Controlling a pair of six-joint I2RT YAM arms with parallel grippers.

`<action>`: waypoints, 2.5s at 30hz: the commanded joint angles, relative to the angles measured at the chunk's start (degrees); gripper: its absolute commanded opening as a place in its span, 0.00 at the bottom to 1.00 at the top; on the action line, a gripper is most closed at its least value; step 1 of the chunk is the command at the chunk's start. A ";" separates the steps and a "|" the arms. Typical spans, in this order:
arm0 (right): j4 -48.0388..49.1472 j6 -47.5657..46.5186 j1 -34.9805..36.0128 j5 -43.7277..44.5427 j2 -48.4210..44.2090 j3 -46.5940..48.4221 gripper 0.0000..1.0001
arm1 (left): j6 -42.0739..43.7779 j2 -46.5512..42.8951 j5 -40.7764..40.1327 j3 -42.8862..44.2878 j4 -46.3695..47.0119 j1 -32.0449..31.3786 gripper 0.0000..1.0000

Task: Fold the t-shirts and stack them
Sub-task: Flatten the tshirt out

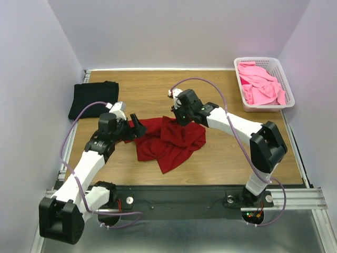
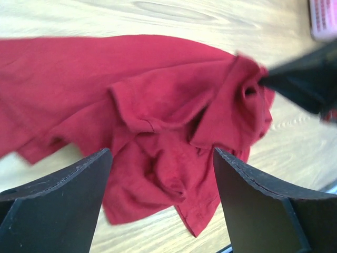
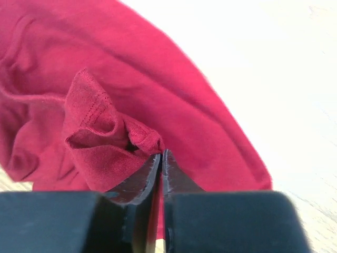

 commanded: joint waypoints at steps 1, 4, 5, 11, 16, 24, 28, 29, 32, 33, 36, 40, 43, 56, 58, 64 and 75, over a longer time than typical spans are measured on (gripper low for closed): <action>0.73 0.92 -3.74 -3.28 0.26 0.25 0.17 | 5.75 4.86 2.83 4.92 4.84 -4.51 0.88; 0.73 1.71 -4.27 -3.11 -0.79 -0.01 0.31 | 6.71 8.29 2.39 7.64 7.30 -6.79 0.85; 0.73 2.15 -4.53 -2.93 -1.06 -0.28 0.36 | 7.41 10.92 2.30 8.61 7.65 -7.15 0.85; 0.73 4.61 -6.82 -2.49 -6.49 -4.84 0.49 | 14.96 24.35 4.05 19.67 7.39 -8.73 0.82; 0.37 6.19 -9.71 -1.43 -11.51 -9.76 0.62 | 17.88 37.54 8.18 30.74 1.86 -8.82 0.75; 0.37 9.62 -10.95 -9.76 -16.27 -12.85 0.61 | 18.76 47.33 7.24 38.51 -5.88 -10.66 0.63; 0.99 12.09 -7.46 -16.46 -11.89 -8.56 0.63 | 15.95 44.27 5.91 35.09 -3.88 -10.84 0.63; 0.99 11.82 -6.31 -16.03 -10.48 -7.76 0.63 | 15.34 43.65 5.91 34.38 -3.86 -10.84 0.63; 1.42 12.43 -3.75 -14.62 -6.61 -5.12 0.66 | 13.67 41.01 5.29 31.84 -2.46 -11.02 0.64; 1.60 13.13 -3.75 -12.44 -4.59 -4.85 0.66 | 13.40 40.39 4.59 31.22 -1.67 -11.02 0.65; 2.04 14.28 -3.83 -7.17 -0.98 -4.94 0.63 | 12.26 38.11 3.27 28.67 -0.09 -11.02 0.68; 1.96 13.84 -4.53 -4.16 0.61 -6.60 0.39 | 11.29 37.84 3.45 27.96 0.44 -11.89 0.70; 2.13 13.76 -5.41 -3.81 -0.52 -8.89 0.27 | 11.02 38.71 2.83 28.40 0.62 -13.12 0.71; 6.17 12.79 -8.32 -6.26 -0.27 -16.54 0.24 | 9.97 46.27 2.65 34.72 1.94 -16.20 0.71; 6.61 12.79 -8.40 -6.53 -0.27 -16.89 0.23 | 9.97 47.50 2.74 35.69 2.11 -16.64 0.71; 7.67 12.88 -8.67 -7.06 -0.44 -17.77 0.23 | 10.75 51.11 5.20 38.68 3.61 -17.70 0.68; 8.11 13.14 -8.93 -7.32 -1.15 -18.03 0.23 | 12.78 55.68 5.73 40.35 4.31 -18.05 0.64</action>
